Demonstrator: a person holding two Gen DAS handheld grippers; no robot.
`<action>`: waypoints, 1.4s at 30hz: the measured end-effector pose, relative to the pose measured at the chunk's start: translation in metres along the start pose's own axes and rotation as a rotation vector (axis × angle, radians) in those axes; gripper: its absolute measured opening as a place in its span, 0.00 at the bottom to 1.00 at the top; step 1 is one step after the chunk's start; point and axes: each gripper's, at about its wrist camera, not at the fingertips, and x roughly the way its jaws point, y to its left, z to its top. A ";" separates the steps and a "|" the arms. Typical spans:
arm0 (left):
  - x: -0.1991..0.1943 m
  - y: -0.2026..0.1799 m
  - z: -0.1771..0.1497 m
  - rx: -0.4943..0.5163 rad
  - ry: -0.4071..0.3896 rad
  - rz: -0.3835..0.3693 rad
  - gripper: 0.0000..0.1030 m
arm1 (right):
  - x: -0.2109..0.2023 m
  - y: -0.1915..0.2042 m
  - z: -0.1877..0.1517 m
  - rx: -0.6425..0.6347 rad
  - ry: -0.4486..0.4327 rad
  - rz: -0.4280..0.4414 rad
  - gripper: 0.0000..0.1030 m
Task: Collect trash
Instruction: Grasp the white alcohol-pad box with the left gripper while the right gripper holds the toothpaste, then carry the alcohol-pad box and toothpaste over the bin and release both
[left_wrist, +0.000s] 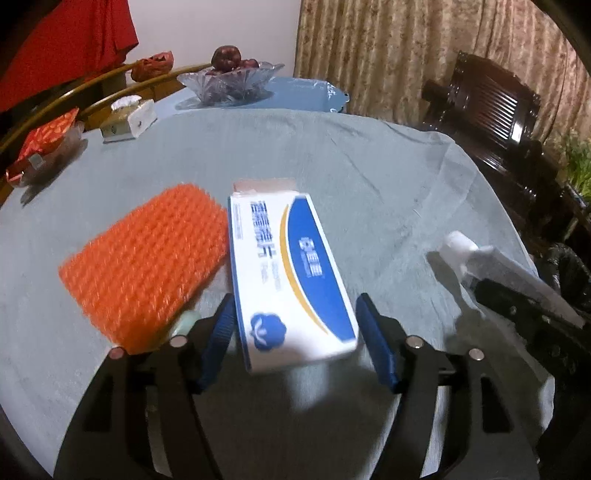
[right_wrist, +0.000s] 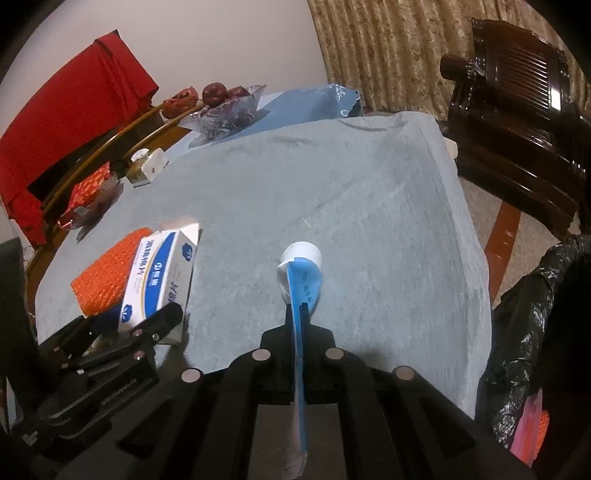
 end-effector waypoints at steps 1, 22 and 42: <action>0.000 -0.001 0.002 0.003 -0.007 0.007 0.69 | 0.001 -0.001 0.000 0.000 0.000 -0.001 0.02; -0.031 -0.011 -0.006 0.009 -0.049 -0.042 0.53 | -0.023 0.008 0.003 -0.028 -0.045 0.016 0.02; -0.112 -0.066 0.005 0.075 -0.186 -0.134 0.53 | -0.131 -0.014 -0.002 -0.011 -0.200 -0.032 0.02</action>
